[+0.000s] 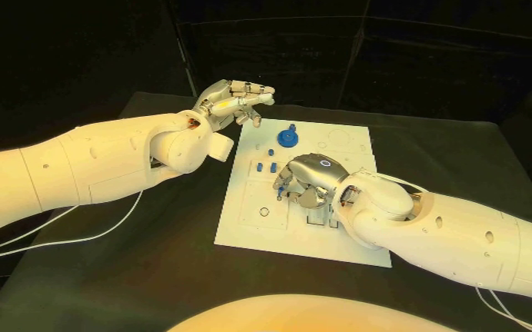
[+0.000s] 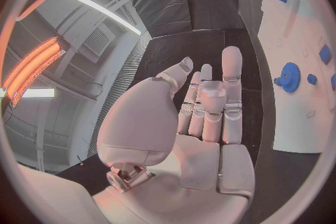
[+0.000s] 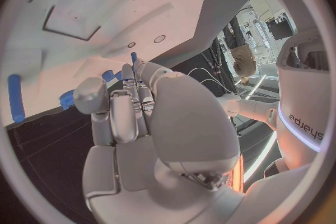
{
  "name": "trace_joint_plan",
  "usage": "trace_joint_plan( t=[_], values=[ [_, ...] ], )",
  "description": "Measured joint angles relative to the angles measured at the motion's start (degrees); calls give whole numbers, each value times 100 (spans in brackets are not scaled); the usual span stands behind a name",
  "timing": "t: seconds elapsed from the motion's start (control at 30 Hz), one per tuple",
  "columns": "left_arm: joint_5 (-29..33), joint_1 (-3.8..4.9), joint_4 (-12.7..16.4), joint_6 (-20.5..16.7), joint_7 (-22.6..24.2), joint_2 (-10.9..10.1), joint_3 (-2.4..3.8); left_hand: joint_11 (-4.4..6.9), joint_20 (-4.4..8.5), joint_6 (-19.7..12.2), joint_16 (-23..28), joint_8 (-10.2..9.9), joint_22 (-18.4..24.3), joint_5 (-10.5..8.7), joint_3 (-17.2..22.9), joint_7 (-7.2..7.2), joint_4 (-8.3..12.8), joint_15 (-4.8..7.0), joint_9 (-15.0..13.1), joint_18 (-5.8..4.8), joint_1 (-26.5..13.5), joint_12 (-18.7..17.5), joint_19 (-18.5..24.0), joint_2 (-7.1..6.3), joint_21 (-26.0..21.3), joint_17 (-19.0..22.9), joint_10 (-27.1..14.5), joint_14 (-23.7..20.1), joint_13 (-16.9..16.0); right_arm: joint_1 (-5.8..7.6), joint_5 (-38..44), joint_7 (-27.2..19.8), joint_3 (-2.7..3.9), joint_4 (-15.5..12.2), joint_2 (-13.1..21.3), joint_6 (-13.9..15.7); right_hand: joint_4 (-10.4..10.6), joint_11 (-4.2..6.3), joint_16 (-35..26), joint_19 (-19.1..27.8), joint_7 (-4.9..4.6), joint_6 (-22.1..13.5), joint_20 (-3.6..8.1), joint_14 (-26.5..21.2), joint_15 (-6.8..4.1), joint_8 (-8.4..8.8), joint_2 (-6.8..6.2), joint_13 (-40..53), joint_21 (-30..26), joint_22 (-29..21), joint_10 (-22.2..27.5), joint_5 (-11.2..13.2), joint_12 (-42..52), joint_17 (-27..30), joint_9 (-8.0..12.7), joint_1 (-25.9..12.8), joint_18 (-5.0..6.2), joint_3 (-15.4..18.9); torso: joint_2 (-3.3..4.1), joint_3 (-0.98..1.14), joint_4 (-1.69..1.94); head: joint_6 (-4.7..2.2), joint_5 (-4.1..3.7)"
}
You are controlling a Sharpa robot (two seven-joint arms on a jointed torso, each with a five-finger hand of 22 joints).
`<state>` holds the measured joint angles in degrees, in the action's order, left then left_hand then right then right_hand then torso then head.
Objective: Assemble the parts on the task board
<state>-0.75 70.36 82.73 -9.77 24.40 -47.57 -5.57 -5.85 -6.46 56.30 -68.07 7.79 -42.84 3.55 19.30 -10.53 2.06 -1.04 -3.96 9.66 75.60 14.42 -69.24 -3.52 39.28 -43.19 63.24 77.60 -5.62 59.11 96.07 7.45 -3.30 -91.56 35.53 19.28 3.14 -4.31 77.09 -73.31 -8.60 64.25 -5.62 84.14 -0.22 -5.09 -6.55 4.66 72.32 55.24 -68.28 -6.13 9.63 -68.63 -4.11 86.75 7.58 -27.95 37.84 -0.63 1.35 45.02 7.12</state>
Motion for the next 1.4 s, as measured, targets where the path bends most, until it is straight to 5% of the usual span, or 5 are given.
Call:
trace_joint_plan(
  t=[1.4],
  values=[
    [1, 0, -15, 0, 0, 12, 0, -19, 0, 0, 0, 26, -2, 0, 0, 0, 0, 0, 0, 0, 0, 22, 0, 0, 0, 0, -19, 0, -3, -72, 150, 222, -10, 132, -160, -331, 0, -1, -1, 0, -10, 9, 0, 0, 0, 23, 25, 5, 0, -27, 1, 3, 1, 28, -1, -69, 0, 1, -6, -4, -5, 101, 36]
  ],
)
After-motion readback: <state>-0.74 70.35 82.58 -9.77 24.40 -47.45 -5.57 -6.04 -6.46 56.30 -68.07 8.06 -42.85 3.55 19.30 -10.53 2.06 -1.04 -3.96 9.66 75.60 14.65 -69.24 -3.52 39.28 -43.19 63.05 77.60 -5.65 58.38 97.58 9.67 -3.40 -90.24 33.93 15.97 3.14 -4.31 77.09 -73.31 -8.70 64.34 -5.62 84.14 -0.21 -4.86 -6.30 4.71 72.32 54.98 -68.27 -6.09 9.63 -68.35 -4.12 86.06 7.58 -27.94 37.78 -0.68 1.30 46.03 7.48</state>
